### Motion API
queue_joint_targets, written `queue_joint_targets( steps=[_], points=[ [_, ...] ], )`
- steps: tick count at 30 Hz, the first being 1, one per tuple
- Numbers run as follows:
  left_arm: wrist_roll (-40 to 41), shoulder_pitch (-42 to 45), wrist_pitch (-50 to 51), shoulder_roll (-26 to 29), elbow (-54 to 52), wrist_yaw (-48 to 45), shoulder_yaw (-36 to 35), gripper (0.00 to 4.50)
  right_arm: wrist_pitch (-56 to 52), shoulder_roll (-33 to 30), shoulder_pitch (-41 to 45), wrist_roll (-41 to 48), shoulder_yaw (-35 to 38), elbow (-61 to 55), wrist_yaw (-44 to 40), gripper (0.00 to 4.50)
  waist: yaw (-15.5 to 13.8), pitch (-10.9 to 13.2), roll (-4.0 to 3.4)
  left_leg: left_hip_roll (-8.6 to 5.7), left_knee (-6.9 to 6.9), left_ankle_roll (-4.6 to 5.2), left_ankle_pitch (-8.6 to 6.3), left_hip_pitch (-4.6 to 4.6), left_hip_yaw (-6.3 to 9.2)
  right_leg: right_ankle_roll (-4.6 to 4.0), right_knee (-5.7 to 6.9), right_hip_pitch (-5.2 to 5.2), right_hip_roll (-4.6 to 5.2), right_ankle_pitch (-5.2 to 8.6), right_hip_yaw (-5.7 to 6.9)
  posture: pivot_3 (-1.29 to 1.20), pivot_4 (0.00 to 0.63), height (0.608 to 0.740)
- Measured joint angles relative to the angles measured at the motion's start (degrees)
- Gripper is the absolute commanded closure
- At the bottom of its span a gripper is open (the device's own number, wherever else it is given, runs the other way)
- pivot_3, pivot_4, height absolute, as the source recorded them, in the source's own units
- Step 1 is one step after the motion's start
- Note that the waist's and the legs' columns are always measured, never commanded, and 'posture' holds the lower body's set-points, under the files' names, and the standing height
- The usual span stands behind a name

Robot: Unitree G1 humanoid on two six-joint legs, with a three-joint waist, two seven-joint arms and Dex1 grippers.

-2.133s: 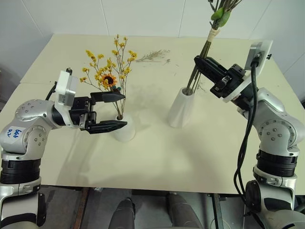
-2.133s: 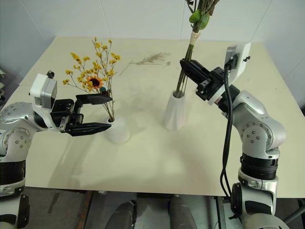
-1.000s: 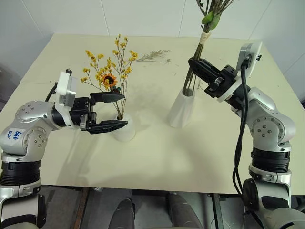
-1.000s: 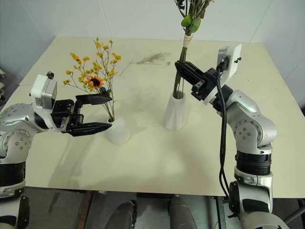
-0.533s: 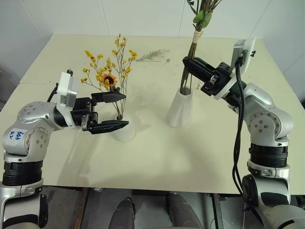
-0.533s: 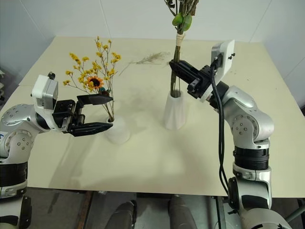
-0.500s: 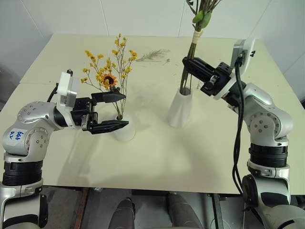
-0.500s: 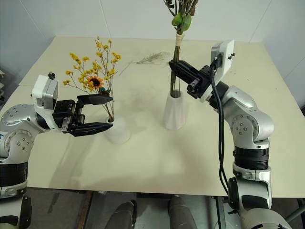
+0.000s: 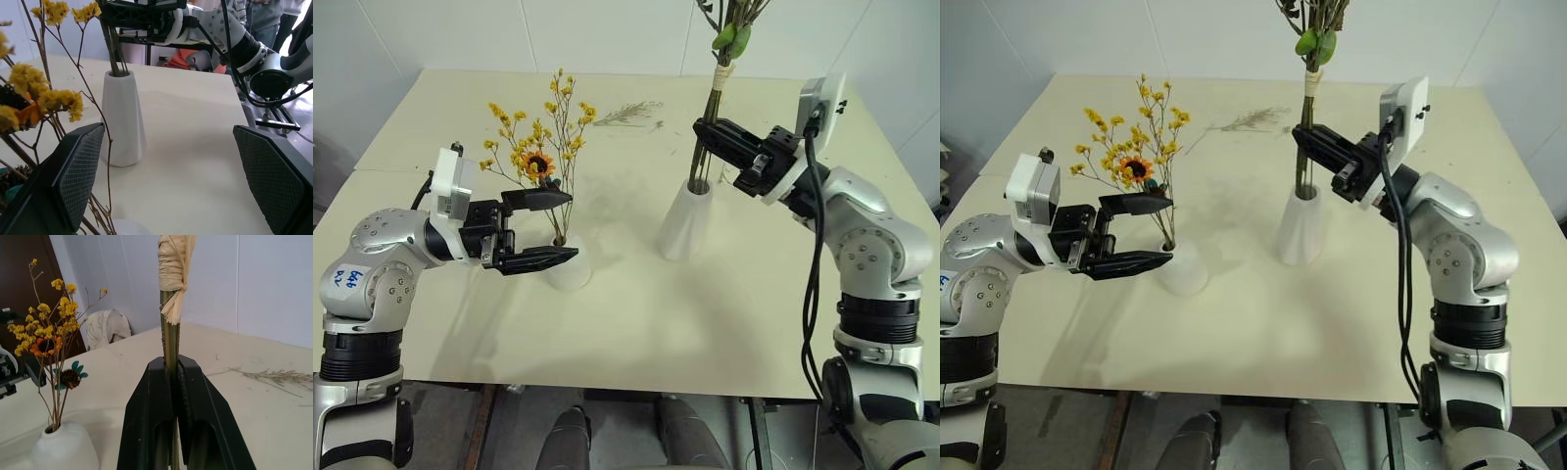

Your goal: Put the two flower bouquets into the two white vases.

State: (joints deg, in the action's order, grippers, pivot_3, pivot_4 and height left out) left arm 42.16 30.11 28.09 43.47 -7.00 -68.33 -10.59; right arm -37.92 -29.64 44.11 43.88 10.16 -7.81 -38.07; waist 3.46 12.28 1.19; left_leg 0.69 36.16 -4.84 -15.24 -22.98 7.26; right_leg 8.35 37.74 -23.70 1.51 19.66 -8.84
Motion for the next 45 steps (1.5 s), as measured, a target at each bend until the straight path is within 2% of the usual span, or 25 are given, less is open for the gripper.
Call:
queue_joint_targets(
  steps=[31, 45],
  points=[
    [-0.12, 0.46, -0.76, -0.67, 0.72, 0.04, 0.39, 0.00, 2.44, 4.06, 1.00, -1.20, -0.12, 2.27, 1.84, 4.49, 0.03, 0.00, 0.00, 0.01, -0.01, 0.00, 0.00, 0.00, 0.00, 0.00, 0.01, -0.01, 0.00, 0.00, 0.01, 0.00, 0.150, 0.740],
    [-0.13, 0.76, -0.76, -0.66, 1.06, -0.34, 0.39, 0.00, 5.33, 4.07, -5.25, -0.40, 3.93, -0.68, 2.67, 4.49, -0.07, 0.00, 0.00, -0.01, 0.02, 0.00, 0.00, 0.00, 0.01, 0.00, 0.02, 0.01, 0.00, 0.00, 0.01, 0.00, 0.150, 0.740]
  ],
)
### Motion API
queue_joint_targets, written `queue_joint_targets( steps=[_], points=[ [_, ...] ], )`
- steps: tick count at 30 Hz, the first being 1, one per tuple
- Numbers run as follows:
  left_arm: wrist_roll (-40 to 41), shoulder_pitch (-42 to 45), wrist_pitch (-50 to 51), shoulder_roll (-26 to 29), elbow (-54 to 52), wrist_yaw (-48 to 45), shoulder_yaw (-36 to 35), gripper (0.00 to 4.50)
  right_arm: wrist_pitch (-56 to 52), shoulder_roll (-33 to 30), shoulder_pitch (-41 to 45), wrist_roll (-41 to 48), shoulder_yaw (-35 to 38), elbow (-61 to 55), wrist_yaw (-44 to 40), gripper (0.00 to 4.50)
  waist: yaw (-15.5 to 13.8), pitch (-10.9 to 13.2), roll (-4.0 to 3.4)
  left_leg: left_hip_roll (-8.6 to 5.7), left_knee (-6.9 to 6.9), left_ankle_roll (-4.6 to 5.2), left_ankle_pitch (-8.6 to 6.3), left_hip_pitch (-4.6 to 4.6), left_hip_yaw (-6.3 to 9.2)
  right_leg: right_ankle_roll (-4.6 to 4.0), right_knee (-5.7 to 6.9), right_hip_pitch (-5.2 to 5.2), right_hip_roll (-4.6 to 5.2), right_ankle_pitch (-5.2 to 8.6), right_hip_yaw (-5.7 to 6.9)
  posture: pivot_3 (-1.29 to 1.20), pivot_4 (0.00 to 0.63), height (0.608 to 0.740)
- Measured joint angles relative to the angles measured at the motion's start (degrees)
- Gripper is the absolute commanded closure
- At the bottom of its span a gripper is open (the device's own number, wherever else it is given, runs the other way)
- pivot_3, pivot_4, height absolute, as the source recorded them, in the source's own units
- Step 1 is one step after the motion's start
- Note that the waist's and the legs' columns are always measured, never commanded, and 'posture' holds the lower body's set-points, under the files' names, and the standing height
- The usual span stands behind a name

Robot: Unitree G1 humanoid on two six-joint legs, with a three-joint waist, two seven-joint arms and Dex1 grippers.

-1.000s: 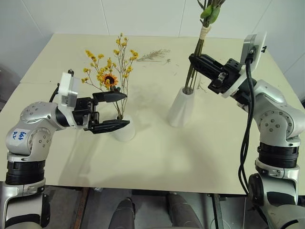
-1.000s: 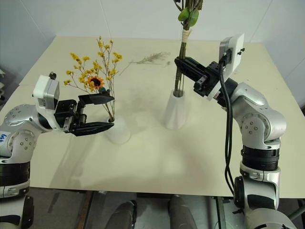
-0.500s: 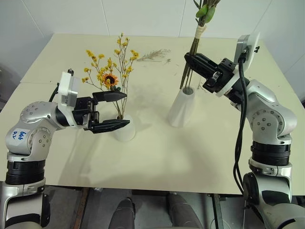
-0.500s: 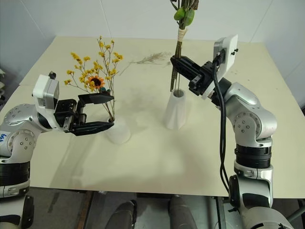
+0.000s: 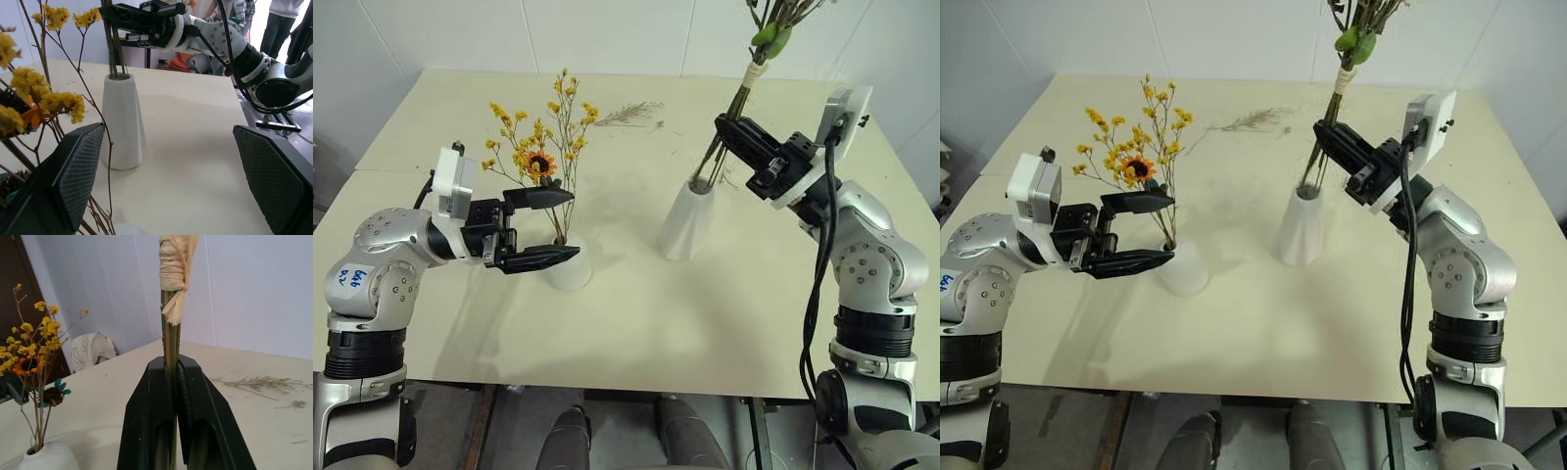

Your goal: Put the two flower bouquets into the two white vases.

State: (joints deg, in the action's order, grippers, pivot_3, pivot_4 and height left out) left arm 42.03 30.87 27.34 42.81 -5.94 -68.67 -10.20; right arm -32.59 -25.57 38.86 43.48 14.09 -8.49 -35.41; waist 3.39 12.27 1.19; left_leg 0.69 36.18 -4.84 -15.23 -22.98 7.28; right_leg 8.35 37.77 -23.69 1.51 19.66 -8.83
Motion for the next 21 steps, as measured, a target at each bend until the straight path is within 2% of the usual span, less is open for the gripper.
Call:
queue_joint_targets(
  steps=[21],
  points=[
    [-0.77, 1.35, 0.01, -0.07, 0.22, -0.68, 0.03, 0.00, 0.52, 0.03, -0.55, 0.22, -1.54, -1.82, 1.07, 4.49, 0.09, 0.00, 0.00, 0.01, -0.01, 0.00, 0.00, 0.01, 0.00, 0.00, 0.00, 0.00, -0.01, 0.00, -0.01, 0.00, 0.150, 0.740]
  ],
)
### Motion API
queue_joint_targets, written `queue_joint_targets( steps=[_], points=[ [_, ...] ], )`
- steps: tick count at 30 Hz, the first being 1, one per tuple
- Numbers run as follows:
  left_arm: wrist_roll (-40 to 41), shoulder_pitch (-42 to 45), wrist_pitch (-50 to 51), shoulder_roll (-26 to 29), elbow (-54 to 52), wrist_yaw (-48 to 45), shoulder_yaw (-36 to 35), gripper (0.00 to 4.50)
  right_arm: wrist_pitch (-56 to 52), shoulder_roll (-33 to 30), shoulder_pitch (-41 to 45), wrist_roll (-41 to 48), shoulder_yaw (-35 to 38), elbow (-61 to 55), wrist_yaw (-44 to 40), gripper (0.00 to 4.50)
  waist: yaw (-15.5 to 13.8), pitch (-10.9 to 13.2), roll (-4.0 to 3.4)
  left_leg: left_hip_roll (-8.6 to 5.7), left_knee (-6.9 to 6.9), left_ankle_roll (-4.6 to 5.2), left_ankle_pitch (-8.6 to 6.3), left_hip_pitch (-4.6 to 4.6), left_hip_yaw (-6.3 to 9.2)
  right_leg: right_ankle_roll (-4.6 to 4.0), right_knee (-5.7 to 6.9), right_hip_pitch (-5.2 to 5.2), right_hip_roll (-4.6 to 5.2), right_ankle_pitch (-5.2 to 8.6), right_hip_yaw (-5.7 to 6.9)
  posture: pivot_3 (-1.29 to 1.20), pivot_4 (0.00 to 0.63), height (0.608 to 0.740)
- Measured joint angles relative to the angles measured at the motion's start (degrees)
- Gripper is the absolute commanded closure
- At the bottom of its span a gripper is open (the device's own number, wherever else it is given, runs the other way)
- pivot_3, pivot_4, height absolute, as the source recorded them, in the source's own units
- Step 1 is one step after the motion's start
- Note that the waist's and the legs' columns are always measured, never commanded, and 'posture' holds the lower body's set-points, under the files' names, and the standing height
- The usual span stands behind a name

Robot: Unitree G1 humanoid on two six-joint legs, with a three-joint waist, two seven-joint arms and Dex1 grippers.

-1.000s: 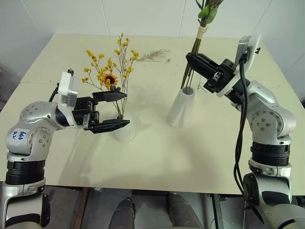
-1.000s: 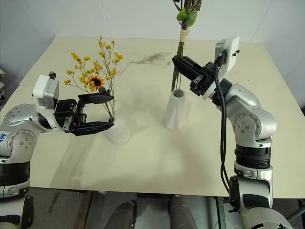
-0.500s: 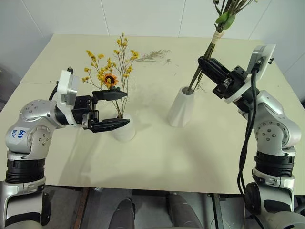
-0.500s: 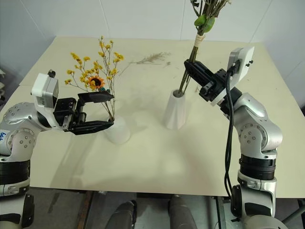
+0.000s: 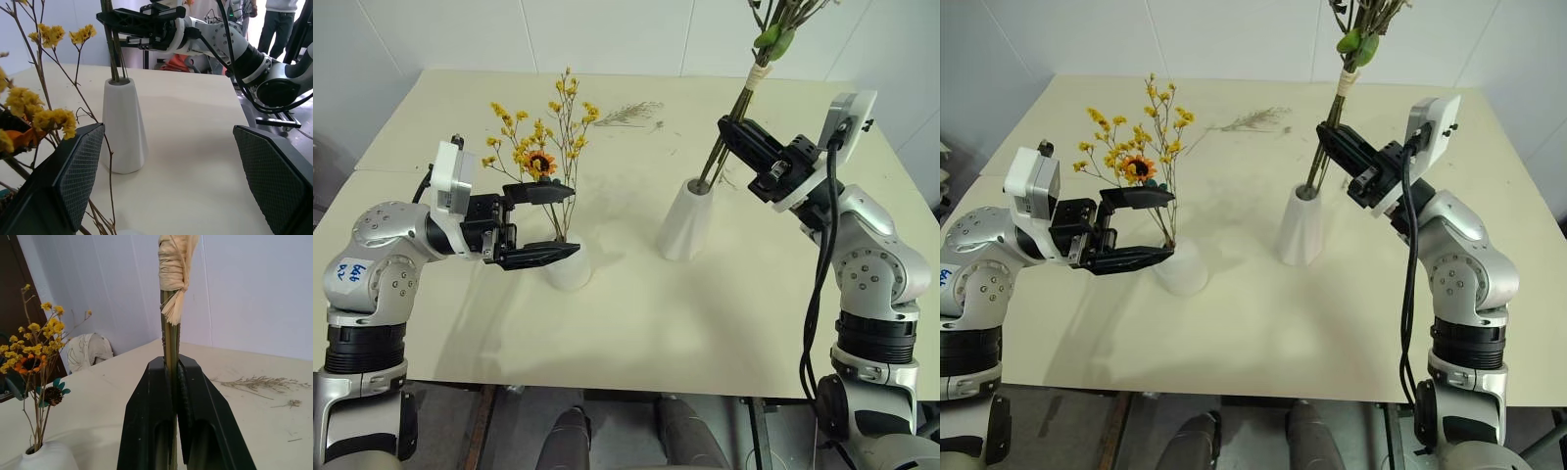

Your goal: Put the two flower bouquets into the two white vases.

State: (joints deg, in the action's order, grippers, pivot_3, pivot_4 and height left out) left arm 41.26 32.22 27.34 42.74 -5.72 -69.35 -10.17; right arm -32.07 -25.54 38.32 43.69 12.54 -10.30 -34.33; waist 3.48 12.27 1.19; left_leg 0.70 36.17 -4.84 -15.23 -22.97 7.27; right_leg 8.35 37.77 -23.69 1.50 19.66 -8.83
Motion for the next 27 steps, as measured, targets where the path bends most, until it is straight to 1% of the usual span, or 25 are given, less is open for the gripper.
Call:
queue_joint_targets(
  steps=[10, 19, 27],
  points=[
    [0.00, -0.02, 0.00, -0.06, -0.07, 0.61, 0.00, 0.00, 0.57, 0.33, -0.58, -2.18, -4.73, -0.56, -0.51, 4.49, -0.02, -0.01, 0.01, 0.00, -0.01, 0.00, 0.00, -0.01, 0.00, 0.00, -0.01, -0.01, 0.00, 0.00, 0.00, 0.00, 0.150, 0.740],
    [0.01, -0.03, 0.00, -0.13, -0.07, 0.90, 0.00, 0.00, 1.00, 0.33, -0.80, -3.34, -4.71, 0.81, -1.40, 4.49, -0.03, -0.01, 0.01, 0.00, 0.00, 0.00, 0.00, -0.01, 0.00, 0.00, -0.01, -0.01, 0.00, 0.00, 0.00, 0.00, 0.150, 0.740],
    [0.01, -0.04, 0.00, -0.38, -0.06, 0.89, 0.00, 0.00, 3.46, 0.32, -3.57, -4.81, -4.60, 1.07, -2.70, 4.49, -0.07, -0.01, 0.02, -0.01, 0.00, 0.00, 0.00, -0.01, 0.00, 0.00, -0.02, -0.01, 0.01, 0.00, 0.00, 0.00, 0.150, 0.740]
  ],
)
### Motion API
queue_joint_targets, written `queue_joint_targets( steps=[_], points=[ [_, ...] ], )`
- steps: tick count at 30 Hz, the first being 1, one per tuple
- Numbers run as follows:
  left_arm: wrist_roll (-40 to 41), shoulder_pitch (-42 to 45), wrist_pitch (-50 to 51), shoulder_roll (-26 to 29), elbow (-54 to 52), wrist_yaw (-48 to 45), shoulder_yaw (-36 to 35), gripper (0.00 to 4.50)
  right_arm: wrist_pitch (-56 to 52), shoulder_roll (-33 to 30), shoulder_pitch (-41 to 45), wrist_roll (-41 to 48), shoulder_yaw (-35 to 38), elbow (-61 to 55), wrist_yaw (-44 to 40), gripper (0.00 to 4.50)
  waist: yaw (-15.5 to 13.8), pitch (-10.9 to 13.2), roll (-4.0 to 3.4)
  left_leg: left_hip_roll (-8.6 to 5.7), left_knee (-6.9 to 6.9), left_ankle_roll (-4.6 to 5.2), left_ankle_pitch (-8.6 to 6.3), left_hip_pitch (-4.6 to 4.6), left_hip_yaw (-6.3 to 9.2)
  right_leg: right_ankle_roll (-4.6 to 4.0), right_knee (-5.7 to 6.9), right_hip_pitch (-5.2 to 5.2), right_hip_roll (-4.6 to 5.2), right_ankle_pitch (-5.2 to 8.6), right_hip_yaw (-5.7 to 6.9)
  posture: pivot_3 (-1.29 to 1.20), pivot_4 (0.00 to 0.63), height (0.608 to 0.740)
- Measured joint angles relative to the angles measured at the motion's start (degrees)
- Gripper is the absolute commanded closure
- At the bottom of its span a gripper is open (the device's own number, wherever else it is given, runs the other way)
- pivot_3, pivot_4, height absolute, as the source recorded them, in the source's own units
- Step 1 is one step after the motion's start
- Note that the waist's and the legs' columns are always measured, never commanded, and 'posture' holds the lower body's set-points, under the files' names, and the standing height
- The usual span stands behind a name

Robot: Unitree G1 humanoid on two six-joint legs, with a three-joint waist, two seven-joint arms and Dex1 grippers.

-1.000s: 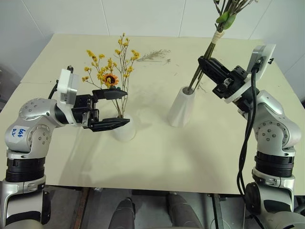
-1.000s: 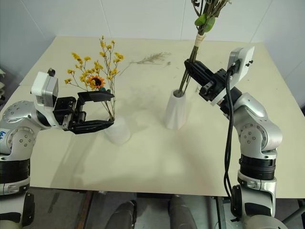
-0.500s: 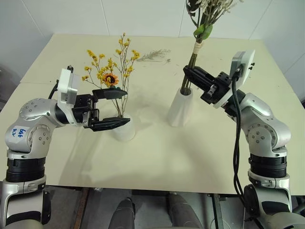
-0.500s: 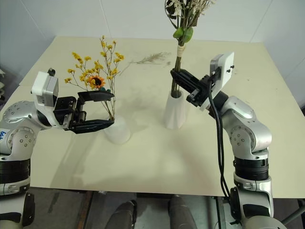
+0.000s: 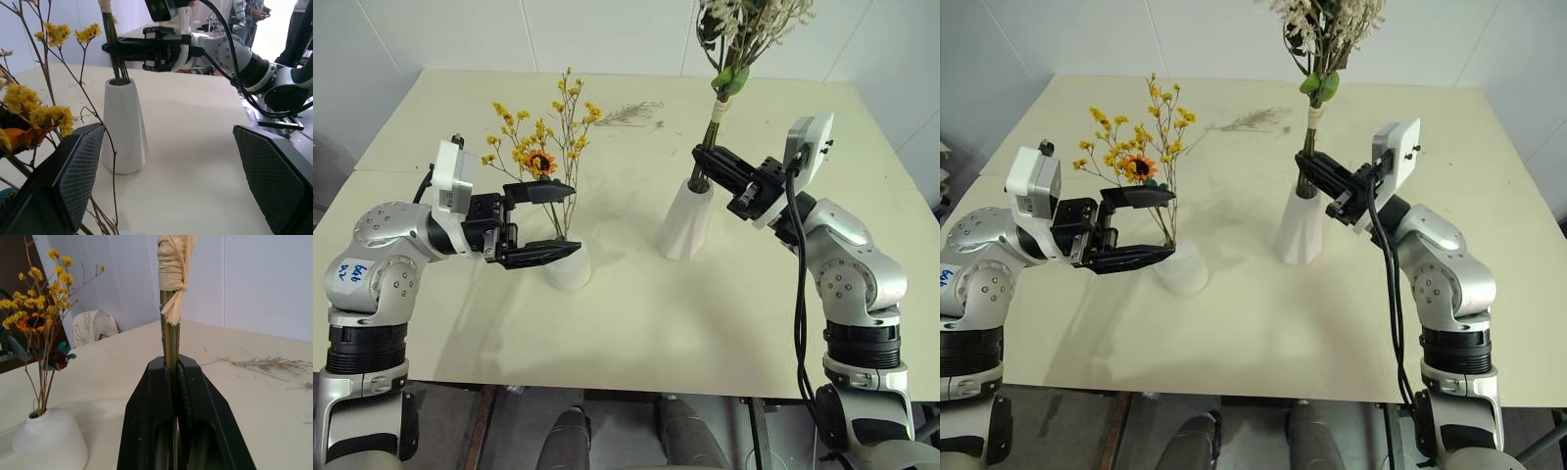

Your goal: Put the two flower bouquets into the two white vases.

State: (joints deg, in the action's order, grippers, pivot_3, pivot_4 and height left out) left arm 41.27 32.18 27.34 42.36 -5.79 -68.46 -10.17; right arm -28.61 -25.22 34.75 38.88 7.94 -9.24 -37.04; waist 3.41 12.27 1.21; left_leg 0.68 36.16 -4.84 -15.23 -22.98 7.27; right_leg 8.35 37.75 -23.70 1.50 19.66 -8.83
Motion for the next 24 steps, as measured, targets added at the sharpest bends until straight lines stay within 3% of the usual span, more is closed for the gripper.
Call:
queue_joint_targets(
  steps=[1, 4, 15, 24],
  points=[
    [0.00, 0.00, 0.00, -0.01, 0.00, 0.00, 0.00, 0.00, 0.09, 0.00, -0.18, -0.11, 0.00, 0.08, -0.07, 4.49, 0.03, 0.00, 0.00, 0.00, 0.00, 0.00, 0.00, 0.00, -0.01, 0.00, 0.01, 0.00, 0.00, 0.00, -0.01, 0.00, 0.150, 0.740],
    [0.00, 0.00, 0.00, -0.05, 0.00, 0.00, 0.00, 0.00, 1.07, 0.00, -0.79, -0.55, 0.00, 0.04, -0.84, 3.72, -0.01, 0.00, 0.00, 0.01, 0.00, 0.00, 0.00, 0.00, 0.01, 0.00, 0.02, 0.00, -0.01, 0.00, 0.01, 0.00, 0.150, 0.740],
    [-0.05, 0.01, -0.09, -0.34, 0.03, -0.01, 0.00, 0.00, 3.82, -1.07, -2.48, -2.81, -0.05, -0.99, -2.24, 0.16, -0.06, 0.00, 0.00, -0.01, 0.01, 0.00, 0.00, 0.00, 0.01, 0.00, 0.02, 0.00, 0.00, 0.00, 0.00, 0.00, 0.150, 0.740],
    [-0.09, -0.08, -0.03, 0.98, 0.41, -0.01, -1.19, 0.00, 0.64, -11.63, -13.09, -1.53, 6.31, -6.34, -4.92, 0.16, -0.41, 0.00, 0.01, -0.04, 0.02, 0.00, 0.00, -0.03, 0.00, 0.00, -0.04, 0.04, 0.02, 0.00, 0.01, 0.00, 0.150, 0.740]
  ],
)
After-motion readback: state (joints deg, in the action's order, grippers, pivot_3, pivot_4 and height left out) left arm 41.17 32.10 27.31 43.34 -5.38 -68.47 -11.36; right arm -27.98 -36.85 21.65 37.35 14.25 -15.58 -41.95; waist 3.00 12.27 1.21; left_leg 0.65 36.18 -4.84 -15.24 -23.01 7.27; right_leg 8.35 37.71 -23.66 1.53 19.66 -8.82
